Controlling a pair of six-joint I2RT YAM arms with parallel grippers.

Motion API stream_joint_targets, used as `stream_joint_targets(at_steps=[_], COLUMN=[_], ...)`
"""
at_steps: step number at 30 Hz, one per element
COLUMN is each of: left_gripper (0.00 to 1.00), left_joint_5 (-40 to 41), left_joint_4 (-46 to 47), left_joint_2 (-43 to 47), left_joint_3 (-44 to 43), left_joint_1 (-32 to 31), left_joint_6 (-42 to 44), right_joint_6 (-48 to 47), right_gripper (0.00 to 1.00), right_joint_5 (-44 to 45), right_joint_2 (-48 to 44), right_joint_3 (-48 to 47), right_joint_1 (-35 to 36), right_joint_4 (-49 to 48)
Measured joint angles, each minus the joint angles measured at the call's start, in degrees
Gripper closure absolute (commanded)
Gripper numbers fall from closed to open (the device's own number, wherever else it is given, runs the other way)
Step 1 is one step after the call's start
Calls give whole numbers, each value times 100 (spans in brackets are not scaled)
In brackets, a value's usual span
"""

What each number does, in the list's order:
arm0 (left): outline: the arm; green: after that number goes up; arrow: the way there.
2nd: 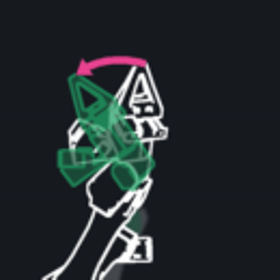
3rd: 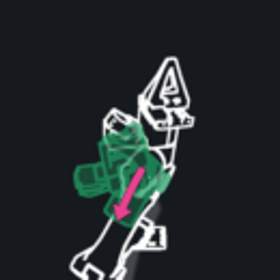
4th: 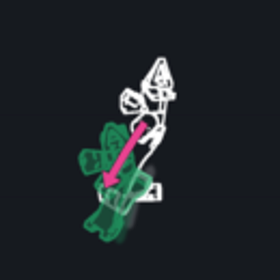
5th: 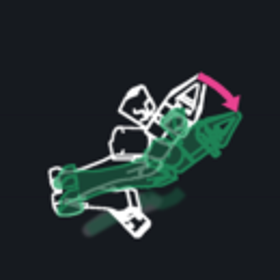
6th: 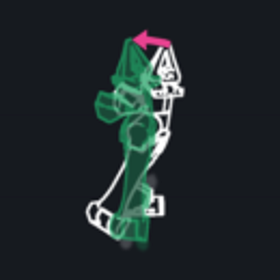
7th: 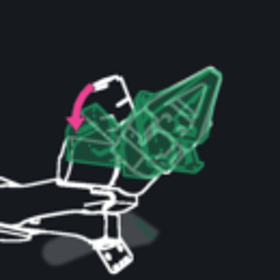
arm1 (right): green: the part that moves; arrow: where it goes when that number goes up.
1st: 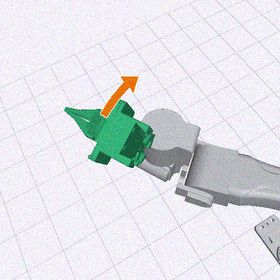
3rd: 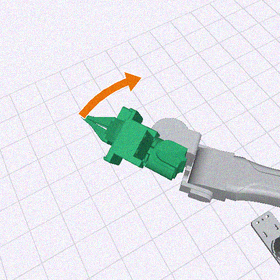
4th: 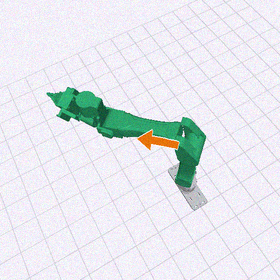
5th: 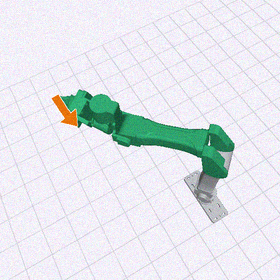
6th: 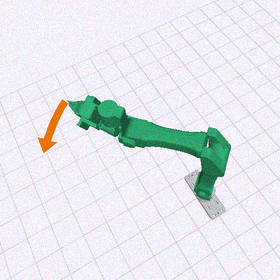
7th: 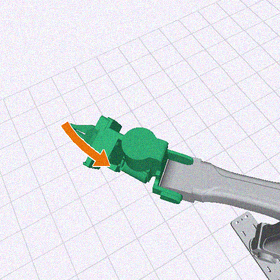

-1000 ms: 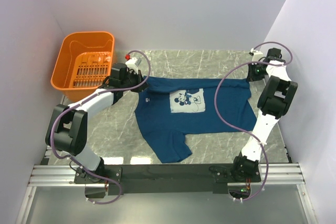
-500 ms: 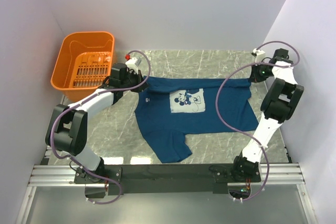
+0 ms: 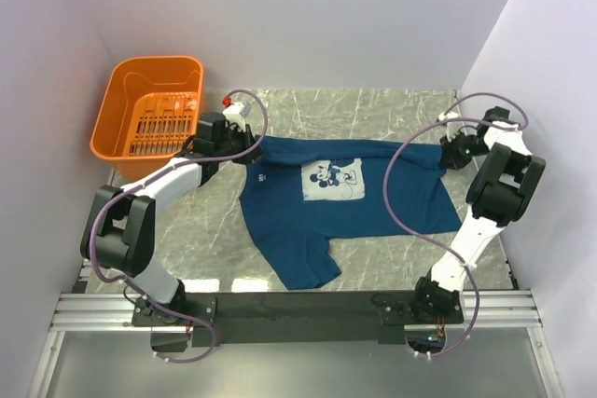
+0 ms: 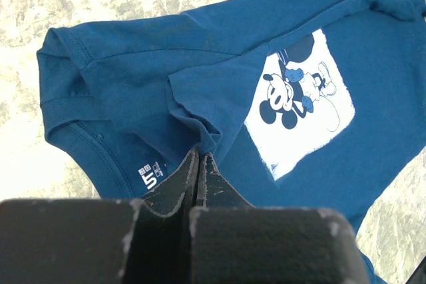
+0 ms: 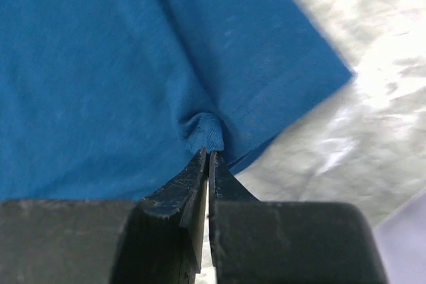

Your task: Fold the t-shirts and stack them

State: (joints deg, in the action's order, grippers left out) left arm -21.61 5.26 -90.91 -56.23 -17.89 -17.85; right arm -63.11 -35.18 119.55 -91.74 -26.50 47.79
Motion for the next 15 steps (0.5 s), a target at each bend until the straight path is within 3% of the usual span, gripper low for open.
stream_joint_targets(at_steps=[1, 3, 15], left_gripper=[99, 99, 99], left_joint_5=[0, 2, 0], left_joint_4=[-2, -4, -2], left_joint_2=[0, 0, 0], left_joint_3=[0, 0, 2], left_joint_1=[0, 0, 0], left_joint_6=[0, 0, 0], right_joint_6=[-177, -455, -396], right_gripper=[85, 61, 59], right_joint_5=[24, 83, 2], right_joint_2=[-87, -240, -704], right_joint_3=[168, 431, 560], right_joint_1=[0, -2, -455], right_joint_4=[-4, 59, -313])
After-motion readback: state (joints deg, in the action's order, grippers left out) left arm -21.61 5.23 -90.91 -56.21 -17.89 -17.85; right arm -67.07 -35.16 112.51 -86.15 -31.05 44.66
